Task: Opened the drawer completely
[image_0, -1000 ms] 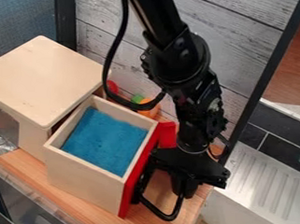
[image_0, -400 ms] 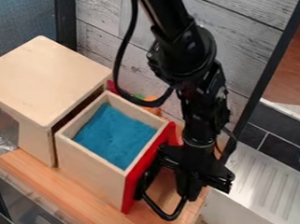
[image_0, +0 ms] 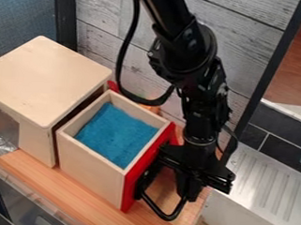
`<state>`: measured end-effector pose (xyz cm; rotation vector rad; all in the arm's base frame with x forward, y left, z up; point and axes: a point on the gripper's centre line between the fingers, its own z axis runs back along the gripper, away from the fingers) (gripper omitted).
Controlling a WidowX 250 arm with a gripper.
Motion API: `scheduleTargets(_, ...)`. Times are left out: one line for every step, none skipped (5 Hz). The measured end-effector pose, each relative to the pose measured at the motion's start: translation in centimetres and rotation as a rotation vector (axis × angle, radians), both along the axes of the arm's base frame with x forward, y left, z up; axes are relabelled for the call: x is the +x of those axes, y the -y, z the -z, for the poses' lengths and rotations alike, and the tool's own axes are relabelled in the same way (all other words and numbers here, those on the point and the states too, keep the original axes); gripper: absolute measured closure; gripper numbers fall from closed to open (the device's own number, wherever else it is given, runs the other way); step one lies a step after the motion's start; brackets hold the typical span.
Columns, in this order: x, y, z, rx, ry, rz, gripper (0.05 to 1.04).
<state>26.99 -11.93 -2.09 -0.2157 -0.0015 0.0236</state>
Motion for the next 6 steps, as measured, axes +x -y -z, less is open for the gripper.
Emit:
scheduleTargets(0.0, 0.0, 0.0, -0.001, 0.002, 0.000, 0.949)
scheduleTargets(0.0, -0.2, 0.0, -0.005, -0.007, 0.002, 0.764)
scheduleTargets(-0.2, -0.3, -0.1, 0.003, -0.017, 0.030, 0.465)
scheduleTargets(0.1, 0.1, -2.3, 0.007, 0.035, 0.060, 0.150)
scheduleTargets(0.0, 0.8, -5.3, -0.002, 0.081, 0.087, 0.075)
scheduleTargets(-0.1, 1.5, -8.1, -0.038, 0.096, 0.108, 0.081)
